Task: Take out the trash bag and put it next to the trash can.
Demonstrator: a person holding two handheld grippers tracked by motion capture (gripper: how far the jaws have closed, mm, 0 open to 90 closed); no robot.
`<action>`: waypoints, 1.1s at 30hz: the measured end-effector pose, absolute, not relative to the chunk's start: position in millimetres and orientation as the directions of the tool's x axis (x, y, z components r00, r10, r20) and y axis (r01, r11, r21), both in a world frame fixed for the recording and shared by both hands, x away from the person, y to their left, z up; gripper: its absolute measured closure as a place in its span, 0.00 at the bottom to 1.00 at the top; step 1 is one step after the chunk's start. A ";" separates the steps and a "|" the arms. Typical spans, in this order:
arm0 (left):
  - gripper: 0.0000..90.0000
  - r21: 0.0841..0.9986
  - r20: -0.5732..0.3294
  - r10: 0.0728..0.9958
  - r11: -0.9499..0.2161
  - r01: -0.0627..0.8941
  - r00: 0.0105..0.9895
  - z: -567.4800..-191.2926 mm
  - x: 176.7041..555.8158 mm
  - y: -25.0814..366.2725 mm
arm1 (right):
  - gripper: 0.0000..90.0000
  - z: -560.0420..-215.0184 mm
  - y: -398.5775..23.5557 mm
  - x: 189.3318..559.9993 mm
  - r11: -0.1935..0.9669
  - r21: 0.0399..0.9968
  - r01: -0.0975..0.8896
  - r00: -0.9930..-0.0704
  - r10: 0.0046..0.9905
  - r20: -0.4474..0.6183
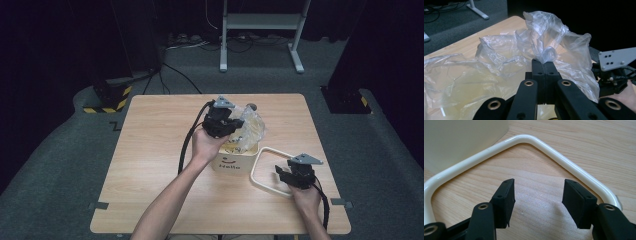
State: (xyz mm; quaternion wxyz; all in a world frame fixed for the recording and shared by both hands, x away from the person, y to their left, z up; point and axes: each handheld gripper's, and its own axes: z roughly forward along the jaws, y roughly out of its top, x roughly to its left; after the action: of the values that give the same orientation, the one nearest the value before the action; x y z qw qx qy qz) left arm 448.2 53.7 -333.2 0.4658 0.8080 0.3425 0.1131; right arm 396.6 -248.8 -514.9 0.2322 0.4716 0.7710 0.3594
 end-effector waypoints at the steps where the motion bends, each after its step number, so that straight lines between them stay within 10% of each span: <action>1: 1.00 0.829 -0.135 0.660 -0.333 0.449 0.739 -332.5 448.5 54.7 | 0.48 -516.2 -248.0 397.1 0.300 0.770 0.564 -0.446 0.895 -0.023; 33: 1.00 0.860 -0.148 0.673 -0.274 0.431 0.725 -296.0 441.9 74.9 | 0.40 -523.5 -248.4 404.1 0.285 0.750 0.597 -0.419 0.908 -0.011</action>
State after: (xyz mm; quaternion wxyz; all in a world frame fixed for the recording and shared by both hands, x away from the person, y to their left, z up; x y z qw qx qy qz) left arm 441.9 74.9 -296.0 0.4903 0.7886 0.3500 0.1234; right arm 404.1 -248.4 -523.5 0.2258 0.4893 0.7691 0.3436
